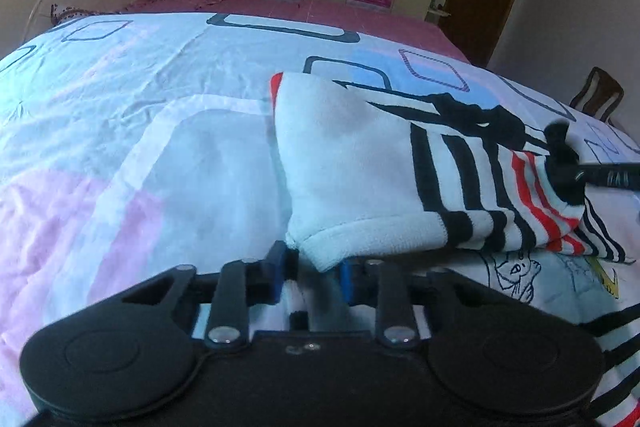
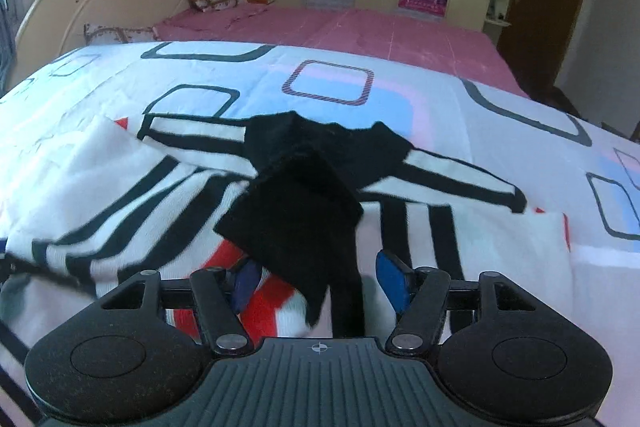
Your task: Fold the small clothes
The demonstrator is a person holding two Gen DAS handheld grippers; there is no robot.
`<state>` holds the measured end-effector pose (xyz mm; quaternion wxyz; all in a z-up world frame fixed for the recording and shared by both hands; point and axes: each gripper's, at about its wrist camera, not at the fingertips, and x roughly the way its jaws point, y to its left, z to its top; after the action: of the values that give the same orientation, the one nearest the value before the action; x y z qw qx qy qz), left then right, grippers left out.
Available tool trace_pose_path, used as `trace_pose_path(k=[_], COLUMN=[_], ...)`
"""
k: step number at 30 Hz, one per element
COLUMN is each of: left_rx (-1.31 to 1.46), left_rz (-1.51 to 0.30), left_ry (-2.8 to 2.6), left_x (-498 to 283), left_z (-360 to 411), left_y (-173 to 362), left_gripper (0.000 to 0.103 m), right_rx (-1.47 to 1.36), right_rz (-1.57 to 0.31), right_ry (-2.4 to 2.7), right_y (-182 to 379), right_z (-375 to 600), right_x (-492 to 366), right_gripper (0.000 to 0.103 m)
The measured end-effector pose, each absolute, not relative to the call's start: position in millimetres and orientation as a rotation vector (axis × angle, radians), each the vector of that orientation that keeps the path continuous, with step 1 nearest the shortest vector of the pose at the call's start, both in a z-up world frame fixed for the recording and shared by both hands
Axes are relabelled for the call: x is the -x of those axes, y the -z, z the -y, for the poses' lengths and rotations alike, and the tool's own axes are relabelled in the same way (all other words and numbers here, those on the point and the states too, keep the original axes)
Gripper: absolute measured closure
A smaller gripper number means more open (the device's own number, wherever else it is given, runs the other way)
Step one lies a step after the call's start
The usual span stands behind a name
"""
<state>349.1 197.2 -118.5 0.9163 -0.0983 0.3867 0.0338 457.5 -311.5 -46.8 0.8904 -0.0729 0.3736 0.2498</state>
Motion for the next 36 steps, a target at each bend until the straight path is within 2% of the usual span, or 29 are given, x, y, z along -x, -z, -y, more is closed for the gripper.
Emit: trace_pose_path(k=[6, 10, 16, 17, 18, 19, 20, 21, 22, 23, 30, 33, 36], left_rx=[0.239, 0.220, 0.211, 0.208, 0.203, 0.195, 0.191, 0.187, 0.183, 0.179, 0.201, 0.180, 0.171], left_rz=[-0.794, -0.802, -0.819, -0.820, -0.822, -0.824, -0.827, -0.829, -0.830, -0.831, -0.839, -0.842, -0.857], left_ry=[-0.040, -0.026, -0.011, -0.009, -0.006, -0.003, -0.001, 0.002, 0.004, 0.008, 0.034, 0.044, 0.079], left_x=[-351, -353, -356, -356, -356, -356, -357, -357, -357, -358, -359, -360, -360], left_z=[-206, -206, -206, -207, -206, -206, -205, -205, -205, -204, -210, -209, -211], left_y=[122, 123, 122, 122, 122, 122, 122, 122, 122, 122, 121, 122, 120], left_gripper=[0.082, 0.082, 0.082, 0.082, 0.082, 0.081, 0.081, 0.081, 0.081, 0.081, 0.082, 0.080, 0.075], right_rx=[-0.139, -0.149, -0.261, -0.295, -0.318, -0.350, -0.374, -0.386, -0.375, -0.367, -0.401, -0.343, -0.350], right_rz=[-0.632, -0.835, -0.834, -0.838, -0.839, -0.830, -0.824, -0.834, -0.857, -0.906, -0.839, -0.905, -0.901], right_ry=[-0.489, -0.432, -0.413, -0.407, -0.398, -0.390, -0.393, -0.398, -0.402, -0.405, -0.392, -0.356, -0.347], right_y=[17, 77, 75, 73, 71, 71, 71, 67, 71, 77, 61, 78, 74], right_z=[378, 387, 402, 405, 409, 412, 415, 416, 416, 416, 418, 410, 409], right_x=[-447, -454, -448, -449, -449, -449, -448, -450, -452, -455, -431, -435, -436], right_gripper=[0.098, 0.098, 0.097, 0.082, 0.052, 0.038, 0.032, 0.042, 0.066, 0.095, 0.096, 0.096, 0.095])
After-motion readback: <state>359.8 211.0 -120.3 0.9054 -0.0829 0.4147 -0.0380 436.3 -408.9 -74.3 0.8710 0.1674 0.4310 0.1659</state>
